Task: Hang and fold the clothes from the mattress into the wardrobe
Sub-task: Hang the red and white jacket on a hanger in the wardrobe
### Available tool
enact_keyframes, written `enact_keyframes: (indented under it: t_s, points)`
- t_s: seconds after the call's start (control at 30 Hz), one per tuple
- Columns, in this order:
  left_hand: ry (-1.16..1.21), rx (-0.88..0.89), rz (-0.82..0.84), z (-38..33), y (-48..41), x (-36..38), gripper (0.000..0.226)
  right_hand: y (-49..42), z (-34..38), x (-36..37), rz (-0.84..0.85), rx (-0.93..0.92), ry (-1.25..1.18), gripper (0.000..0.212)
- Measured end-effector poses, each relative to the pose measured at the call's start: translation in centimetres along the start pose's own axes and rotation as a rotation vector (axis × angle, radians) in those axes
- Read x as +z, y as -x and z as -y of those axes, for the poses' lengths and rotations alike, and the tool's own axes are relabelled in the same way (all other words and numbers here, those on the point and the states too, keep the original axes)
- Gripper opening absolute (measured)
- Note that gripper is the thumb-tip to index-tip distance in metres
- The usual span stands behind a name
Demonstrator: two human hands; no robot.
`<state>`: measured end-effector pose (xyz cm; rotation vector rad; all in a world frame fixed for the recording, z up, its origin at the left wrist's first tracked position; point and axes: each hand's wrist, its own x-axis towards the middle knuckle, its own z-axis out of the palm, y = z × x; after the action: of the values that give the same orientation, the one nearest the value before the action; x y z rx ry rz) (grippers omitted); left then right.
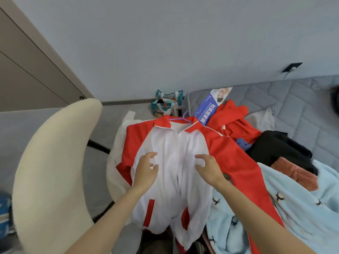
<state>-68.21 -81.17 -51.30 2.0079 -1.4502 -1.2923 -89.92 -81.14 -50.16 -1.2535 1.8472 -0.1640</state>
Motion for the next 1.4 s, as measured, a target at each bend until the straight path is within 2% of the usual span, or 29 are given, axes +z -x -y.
enact_keyframes:
  t_s: [0.17,0.33,0.53,0.67,0.73,0.8,0.9,1.0,1.1,1.2,1.3,1.4]
  points:
    - [-0.023,-0.091,0.141,3.4,3.6,3.4,0.040,3.1,-3.3,3.2,0.101,0.006,0.026,0.033]
    - [0.047,-0.157,0.122,6.5,8.0,7.9,0.040,6.0,-6.1,6.2,0.130,-0.073,0.024,0.031]
    - [0.088,-0.117,0.043,9.3,8.7,11.6,0.037,7.1,-8.2,9.9,0.100,-0.164,-0.057,0.037]
    - [-0.138,0.005,-0.090,10.7,5.7,13.5,0.038,5.1,-8.6,11.0,0.037,-0.220,-0.062,0.038]
    - [-0.201,-0.010,-0.159,10.8,4.0,14.3,0.042,3.5,-8.7,11.6,-0.029,-0.231,-0.048,0.037]
    - [-0.225,-0.036,-0.217,10.7,2.4,15.0,0.043,1.8,-9.0,12.3,-0.086,-0.191,-0.047,0.035]
    - [-0.372,0.024,-0.254,11.0,0.6,15.5,0.033,-0.2,-9.4,13.5,-0.154,-0.130,0.026,0.027]
    - [-0.423,0.146,-0.210,11.6,-0.1,14.6,0.022,-1.1,-9.2,14.7,-0.187,-0.098,0.150,0.029]
    - [-0.361,0.240,-0.117,11.6,0.1,12.5,0.036,-1.6,-8.7,15.7,-0.160,-0.055,0.312,0.025]
    - [-0.352,0.214,-0.038,10.1,0.8,9.1,0.042,-1.6,-7.6,16.0,-0.088,0.000,0.452,0.023]
    - [-0.380,0.230,-0.064,8.2,0.9,5.2,0.045,-1.0,-6.2,15.2,-0.034,0.051,0.442,0.025]
    - [-0.346,0.262,-0.191,5.6,0.0,0.8,0.045,-1.1,-5.3,14.8,-0.031,0.089,0.373,0.036]
